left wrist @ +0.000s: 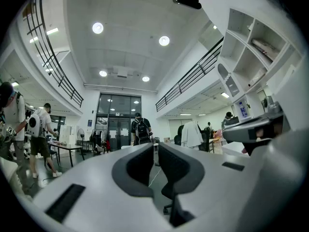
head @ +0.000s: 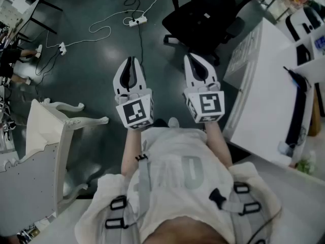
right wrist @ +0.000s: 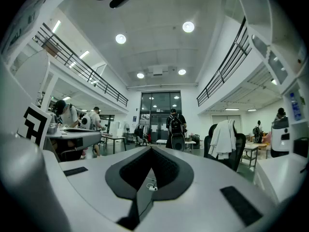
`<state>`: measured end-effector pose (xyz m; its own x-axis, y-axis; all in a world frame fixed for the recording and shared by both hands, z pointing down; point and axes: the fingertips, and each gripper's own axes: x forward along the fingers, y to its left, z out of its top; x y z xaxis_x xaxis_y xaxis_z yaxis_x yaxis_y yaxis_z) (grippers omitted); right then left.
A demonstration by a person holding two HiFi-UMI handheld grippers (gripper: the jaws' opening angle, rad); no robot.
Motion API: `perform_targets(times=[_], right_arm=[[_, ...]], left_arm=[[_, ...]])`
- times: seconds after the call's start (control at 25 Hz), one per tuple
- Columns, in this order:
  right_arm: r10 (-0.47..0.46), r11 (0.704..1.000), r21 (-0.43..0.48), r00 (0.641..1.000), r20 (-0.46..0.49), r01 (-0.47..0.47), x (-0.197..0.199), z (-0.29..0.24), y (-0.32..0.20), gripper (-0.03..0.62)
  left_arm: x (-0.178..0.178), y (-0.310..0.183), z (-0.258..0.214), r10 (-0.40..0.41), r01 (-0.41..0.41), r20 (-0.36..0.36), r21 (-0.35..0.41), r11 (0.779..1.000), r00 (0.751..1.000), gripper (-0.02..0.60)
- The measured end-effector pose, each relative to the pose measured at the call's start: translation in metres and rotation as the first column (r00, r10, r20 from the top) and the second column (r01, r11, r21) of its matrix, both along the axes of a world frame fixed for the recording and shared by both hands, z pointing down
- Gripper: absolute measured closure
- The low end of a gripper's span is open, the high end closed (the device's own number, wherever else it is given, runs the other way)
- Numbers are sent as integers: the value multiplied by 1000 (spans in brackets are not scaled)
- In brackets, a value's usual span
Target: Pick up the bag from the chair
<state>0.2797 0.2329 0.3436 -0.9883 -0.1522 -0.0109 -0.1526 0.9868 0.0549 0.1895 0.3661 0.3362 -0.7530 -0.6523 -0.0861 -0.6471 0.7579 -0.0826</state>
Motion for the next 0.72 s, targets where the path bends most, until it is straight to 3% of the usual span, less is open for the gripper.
perform_targets(times=[0.12, 0.4, 0.6, 0.72], right_arm=[[5, 1000, 6, 1000, -4, -5, 1, 1, -1, 588], [9, 999, 46, 1000, 9, -9, 5, 0, -13, 589], [21, 999, -36, 999, 31, -19, 8, 4, -17, 588], [4, 1000, -30, 1000, 5, -4, 7, 10, -12, 588]], left_arm=[[-2, 1, 5, 2, -1, 22, -44, 999, 1000, 548], [-3, -3, 6, 11, -11, 13, -45, 999, 1000, 548], [1, -9, 8, 20, -19, 20, -52, 998, 1000, 548], [1, -4, 9, 10, -10, -28, -17, 1000, 1000, 548]])
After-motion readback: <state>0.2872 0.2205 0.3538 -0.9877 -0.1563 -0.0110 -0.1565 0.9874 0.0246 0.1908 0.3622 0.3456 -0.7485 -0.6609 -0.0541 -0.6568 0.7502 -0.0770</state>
